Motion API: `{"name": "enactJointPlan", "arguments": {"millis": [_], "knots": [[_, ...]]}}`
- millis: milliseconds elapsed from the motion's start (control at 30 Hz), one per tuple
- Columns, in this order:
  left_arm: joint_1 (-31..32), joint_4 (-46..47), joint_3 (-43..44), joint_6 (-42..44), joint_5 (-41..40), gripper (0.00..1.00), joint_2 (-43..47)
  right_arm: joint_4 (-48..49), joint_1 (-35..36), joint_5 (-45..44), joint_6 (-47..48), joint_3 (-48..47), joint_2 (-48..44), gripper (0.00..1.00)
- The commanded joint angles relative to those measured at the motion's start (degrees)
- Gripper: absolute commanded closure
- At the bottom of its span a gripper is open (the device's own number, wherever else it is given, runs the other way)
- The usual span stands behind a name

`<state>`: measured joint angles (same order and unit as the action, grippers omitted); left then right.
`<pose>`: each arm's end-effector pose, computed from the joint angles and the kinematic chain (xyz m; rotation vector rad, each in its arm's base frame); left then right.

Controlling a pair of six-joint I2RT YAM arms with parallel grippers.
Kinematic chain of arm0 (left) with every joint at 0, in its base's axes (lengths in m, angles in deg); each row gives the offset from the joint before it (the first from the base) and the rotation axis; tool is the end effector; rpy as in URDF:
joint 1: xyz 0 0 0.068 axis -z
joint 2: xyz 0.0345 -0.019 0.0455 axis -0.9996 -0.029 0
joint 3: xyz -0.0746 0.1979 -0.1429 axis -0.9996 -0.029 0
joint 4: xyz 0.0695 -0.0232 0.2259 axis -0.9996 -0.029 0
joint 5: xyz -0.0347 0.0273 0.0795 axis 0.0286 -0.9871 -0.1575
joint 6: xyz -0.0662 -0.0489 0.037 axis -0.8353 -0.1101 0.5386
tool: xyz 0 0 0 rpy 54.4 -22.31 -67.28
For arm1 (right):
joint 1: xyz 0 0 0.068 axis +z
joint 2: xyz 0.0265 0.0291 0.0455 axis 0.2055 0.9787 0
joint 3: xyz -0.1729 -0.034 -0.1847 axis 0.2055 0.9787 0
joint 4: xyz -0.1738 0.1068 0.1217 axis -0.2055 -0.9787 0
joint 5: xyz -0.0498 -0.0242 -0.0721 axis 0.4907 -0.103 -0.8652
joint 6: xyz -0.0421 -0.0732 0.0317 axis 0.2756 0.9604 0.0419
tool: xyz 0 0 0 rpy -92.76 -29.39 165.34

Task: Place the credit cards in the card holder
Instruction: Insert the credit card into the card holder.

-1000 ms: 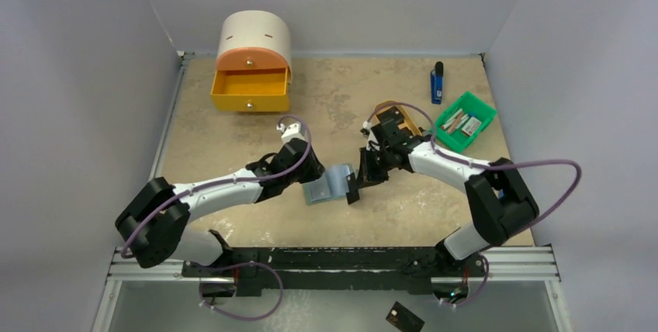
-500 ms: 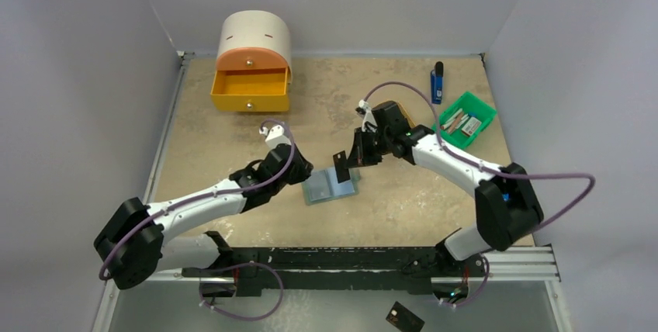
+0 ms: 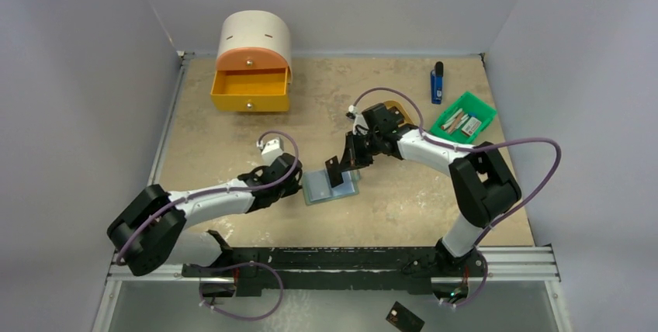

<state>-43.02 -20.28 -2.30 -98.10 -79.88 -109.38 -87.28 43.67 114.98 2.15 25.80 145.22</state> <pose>0.1949 -0.1524 0.1273 -0.4881 2.3531 -0.3840 0.2783 0.2198 0.1601 -0.3347 2.5458 1.0769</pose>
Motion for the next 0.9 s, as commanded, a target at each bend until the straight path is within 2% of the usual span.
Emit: {"name": "enactJointPlan", "arguments": {"millis": [0,433,867], "knots": [[-0.67,3.13,0.77,0.11,0.42,1.00,-3.64,2.31,0.10,1.72,0.91,0.32,-0.80,1.00],[-0.76,5.82,2.28,0.87,2.66,1.00,-8.40,5.59,0.09,3.54,-1.47,5.65,-1.45,1.00],[-0.76,5.78,2.22,0.77,3.08,1.00,-8.54,7.62,0.05,6.02,-4.55,7.22,-2.32,1.00]]}}
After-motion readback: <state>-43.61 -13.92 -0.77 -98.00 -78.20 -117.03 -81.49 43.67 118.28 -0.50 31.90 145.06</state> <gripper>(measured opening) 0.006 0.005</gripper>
